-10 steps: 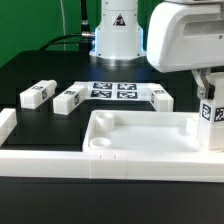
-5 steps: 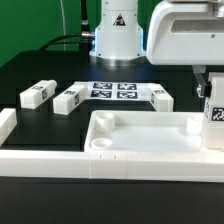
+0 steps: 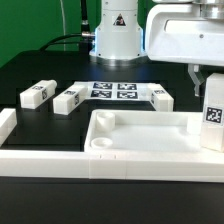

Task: Assemble desk

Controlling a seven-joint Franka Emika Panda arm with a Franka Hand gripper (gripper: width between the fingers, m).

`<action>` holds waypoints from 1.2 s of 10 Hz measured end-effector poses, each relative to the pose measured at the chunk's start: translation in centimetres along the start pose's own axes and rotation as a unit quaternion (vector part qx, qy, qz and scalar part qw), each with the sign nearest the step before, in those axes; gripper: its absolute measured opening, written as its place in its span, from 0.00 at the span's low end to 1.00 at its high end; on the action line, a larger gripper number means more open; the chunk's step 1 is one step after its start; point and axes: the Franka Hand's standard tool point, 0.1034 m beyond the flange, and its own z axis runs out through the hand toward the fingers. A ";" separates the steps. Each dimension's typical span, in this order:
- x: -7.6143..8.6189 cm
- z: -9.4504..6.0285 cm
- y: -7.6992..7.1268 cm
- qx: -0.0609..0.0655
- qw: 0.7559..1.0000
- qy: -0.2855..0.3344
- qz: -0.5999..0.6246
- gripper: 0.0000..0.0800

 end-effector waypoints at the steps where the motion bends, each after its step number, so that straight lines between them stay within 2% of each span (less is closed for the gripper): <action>1: 0.1 0.0 0.1 0.002 0.999 -0.002 0.045 0.36; 8: 0.0 0.1 0.1 0.006 0.962 -0.016 0.271 0.36; 9: 0.0 0.1 0.1 0.007 0.958 -0.016 0.285 0.46; 10: 0.0 0.1 0.1 0.007 0.961 -0.016 0.275 0.46; 12: -0.1 0.0 0.1 0.004 0.970 -0.018 0.243 0.77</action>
Offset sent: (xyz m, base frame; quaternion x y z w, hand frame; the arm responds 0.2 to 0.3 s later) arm 0.0044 -0.0026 -0.0079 -0.0127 -0.0234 0.1804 0.9832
